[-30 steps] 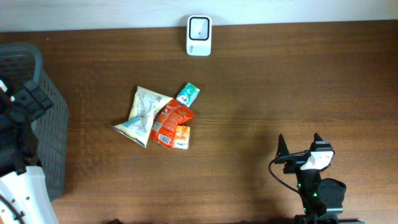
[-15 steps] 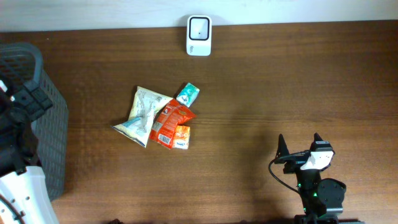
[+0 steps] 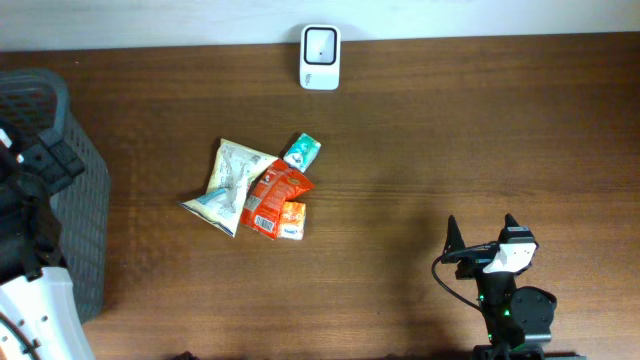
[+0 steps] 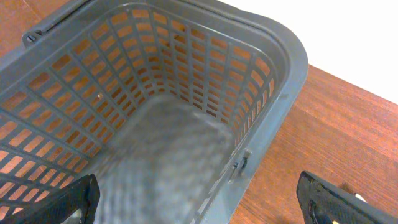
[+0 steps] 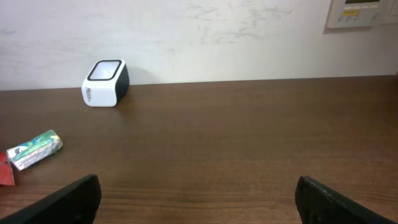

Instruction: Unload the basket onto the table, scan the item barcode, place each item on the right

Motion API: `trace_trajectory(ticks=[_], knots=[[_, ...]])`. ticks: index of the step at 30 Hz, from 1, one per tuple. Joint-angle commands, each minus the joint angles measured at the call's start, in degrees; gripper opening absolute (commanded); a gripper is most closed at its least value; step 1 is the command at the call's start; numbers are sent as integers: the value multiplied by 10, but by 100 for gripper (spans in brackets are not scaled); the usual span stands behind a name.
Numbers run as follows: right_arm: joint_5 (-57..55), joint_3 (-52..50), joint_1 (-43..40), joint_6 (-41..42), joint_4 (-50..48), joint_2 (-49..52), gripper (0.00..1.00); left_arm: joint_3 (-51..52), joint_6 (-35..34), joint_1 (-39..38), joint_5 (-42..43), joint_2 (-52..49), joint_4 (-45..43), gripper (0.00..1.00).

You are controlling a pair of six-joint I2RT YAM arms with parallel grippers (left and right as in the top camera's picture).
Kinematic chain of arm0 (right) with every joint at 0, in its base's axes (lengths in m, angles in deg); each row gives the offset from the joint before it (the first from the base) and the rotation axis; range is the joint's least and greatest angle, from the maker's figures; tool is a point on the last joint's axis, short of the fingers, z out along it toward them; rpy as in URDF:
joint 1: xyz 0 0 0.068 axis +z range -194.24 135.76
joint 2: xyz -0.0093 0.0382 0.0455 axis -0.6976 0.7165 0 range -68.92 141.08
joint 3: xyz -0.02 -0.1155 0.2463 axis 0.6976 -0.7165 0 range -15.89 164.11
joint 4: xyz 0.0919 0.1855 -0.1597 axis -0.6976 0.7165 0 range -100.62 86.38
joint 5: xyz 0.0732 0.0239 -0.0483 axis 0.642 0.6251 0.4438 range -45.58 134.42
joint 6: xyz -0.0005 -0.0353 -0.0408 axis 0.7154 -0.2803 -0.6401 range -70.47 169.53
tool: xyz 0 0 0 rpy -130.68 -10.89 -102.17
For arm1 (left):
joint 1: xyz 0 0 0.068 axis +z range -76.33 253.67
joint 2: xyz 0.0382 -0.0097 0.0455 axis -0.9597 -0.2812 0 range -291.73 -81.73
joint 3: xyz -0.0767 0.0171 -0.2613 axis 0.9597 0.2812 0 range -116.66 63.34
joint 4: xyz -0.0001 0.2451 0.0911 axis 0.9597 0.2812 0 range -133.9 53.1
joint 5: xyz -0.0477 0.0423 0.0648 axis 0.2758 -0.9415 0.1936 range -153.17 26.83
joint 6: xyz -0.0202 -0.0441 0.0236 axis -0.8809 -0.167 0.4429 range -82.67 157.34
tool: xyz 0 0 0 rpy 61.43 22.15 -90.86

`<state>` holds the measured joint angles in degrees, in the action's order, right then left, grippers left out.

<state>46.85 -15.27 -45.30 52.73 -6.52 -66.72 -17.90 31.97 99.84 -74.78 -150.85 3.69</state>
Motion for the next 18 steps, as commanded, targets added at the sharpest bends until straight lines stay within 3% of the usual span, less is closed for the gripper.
trace_trajectory(ticks=[1, 18], knots=[[3, -3, 3, 2, 2, -1, 99, -2, 7, 3, -2, -3, 3, 99], [3, -3, 3, 2, -11, -1, 99, -2, 7, 3, -2, -3, 12, 99]])
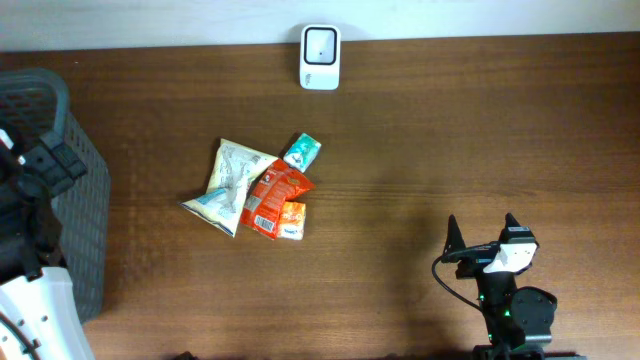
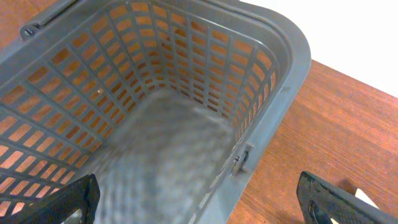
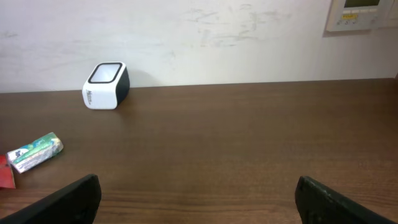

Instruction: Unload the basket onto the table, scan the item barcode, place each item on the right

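Note:
A pile of snack packets lies mid-table: a white-green bag (image 1: 228, 180), a red packet (image 1: 272, 195) showing a barcode label, a small orange packet (image 1: 294, 220) and a teal packet (image 1: 301, 151), which also shows in the right wrist view (image 3: 34, 151). The white barcode scanner (image 1: 320, 44) stands at the far edge, also visible as the scanner (image 3: 106, 84). My left gripper (image 2: 199, 208) hangs open over the grey basket (image 2: 273, 56). My right gripper (image 1: 482, 236) is open near the front right, nothing between its fingers.
The grey mesh basket (image 1: 60, 200) stands at the table's left edge. A white wall runs behind the table's far edge, with a control panel (image 3: 360, 12) on it at the right.
The left wrist view has shifted slightly: the basket sits a little lower and to the left in it. The right arm and the packets are unmoved.

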Motion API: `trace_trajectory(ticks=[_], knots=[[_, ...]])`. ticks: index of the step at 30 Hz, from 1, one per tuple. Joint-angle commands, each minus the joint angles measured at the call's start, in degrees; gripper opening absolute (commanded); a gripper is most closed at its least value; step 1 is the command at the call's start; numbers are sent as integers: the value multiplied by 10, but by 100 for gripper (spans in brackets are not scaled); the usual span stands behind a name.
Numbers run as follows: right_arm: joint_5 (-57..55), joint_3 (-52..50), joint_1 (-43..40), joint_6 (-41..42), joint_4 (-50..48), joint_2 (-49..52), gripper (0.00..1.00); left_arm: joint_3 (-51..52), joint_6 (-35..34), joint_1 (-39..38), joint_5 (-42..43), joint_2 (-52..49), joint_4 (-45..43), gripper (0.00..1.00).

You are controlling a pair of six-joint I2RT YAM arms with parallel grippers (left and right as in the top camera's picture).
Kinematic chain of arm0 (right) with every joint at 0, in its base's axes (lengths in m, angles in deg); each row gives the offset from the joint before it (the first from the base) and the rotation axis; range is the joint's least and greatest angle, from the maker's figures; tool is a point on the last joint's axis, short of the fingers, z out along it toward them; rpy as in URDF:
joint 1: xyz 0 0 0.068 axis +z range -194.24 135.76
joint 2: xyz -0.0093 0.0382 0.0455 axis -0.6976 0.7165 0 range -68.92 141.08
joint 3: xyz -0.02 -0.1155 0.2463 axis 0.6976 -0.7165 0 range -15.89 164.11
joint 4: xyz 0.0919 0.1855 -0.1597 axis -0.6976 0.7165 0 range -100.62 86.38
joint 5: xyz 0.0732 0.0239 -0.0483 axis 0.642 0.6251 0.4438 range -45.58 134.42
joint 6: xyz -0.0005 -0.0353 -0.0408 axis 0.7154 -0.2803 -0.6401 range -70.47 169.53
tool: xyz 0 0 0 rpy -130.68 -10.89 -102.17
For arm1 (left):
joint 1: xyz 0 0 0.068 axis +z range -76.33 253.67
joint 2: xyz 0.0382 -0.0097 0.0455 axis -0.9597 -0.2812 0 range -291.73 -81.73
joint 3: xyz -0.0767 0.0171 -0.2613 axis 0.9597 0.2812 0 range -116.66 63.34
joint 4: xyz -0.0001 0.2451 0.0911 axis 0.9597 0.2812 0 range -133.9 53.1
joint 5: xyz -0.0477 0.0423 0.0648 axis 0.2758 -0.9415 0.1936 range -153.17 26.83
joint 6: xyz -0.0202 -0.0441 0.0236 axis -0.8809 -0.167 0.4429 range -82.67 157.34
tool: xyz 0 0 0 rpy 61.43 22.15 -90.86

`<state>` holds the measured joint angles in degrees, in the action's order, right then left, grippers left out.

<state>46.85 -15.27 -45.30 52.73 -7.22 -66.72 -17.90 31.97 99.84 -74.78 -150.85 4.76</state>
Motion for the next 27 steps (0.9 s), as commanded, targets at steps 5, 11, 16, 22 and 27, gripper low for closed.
trace_trajectory(ticks=[5, 11, 16, 22, 27], knots=[[24, -3, 3, 2, -6, -1, 99, -2, 7, 3, -2, -3, 1, 99], [75, 20, 3, 2, 14, 7, 99, -2, 7, 3, -2, -3, 1, 99], [84, 93, 3, 0, 49, 60, 99, -2, 7, 3, -2, -3, 1, 99], [123, 221, 3, 0, 109, 198, 99, -2, 7, 3, -2, -3, 3, 99], [148, 377, 3, 0, 226, 354, 99, -2, 7, 3, -2, -3, 3, 99]])
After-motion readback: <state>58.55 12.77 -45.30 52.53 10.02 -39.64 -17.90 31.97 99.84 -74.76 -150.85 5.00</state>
